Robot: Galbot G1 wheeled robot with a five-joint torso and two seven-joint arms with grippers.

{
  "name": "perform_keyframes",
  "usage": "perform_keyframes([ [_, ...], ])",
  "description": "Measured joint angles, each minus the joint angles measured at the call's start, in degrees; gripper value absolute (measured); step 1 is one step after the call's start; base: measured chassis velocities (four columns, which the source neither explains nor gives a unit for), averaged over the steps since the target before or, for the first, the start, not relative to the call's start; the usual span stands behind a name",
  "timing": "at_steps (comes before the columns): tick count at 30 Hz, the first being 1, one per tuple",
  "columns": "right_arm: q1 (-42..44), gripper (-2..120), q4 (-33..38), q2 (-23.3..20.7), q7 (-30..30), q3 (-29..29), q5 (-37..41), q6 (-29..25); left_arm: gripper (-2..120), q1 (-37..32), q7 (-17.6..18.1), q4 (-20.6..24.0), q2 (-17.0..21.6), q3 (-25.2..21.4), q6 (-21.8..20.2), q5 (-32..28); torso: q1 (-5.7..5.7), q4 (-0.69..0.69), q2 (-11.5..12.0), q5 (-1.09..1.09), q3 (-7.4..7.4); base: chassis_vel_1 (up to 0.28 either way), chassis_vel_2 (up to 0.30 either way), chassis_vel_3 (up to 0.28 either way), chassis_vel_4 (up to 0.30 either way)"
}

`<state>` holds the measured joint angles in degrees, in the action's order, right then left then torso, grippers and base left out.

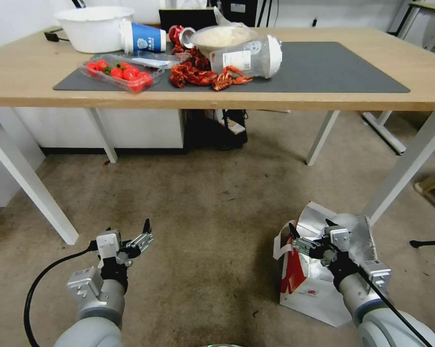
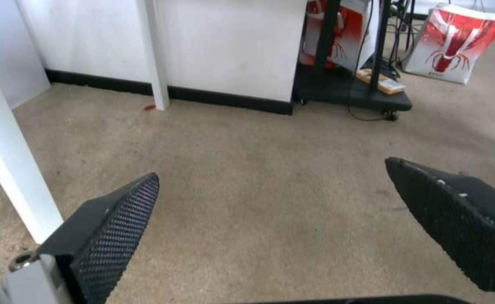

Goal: Pick up the food delivery bag from the floor and place it on the table.

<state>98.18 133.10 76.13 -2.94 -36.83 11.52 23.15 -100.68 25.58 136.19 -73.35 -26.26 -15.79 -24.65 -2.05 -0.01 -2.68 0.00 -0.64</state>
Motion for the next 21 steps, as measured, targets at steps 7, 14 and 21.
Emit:
perform_keyframes([
  [7,0.02,100,0.0,-0.05,0.0,0.06,-0.03,0.0,100,-0.04,0.0,0.1,-0.13,0.0,0.02,0.0,0.1,-0.01,0.98,0.0,0.65,0.0,0.0,0.0,0.0],
  [14,0.3,100,0.09,-0.17,0.01,0.08,-0.04,0.0,100,-0.16,-0.03,0.13,-0.28,0.08,0.05,0.02,0.18,-0.02,1.4,0.01,0.64,0.0,0.0,0.0,0.0],
  [21,0.47,100,0.31,-0.28,0.01,0.02,-0.07,0.0,100,-0.24,-0.06,0.19,-0.36,0.16,0.11,0.04,0.19,-0.01,1.32,0.0,0.64,0.0,0.0,0.0,0.0],
])
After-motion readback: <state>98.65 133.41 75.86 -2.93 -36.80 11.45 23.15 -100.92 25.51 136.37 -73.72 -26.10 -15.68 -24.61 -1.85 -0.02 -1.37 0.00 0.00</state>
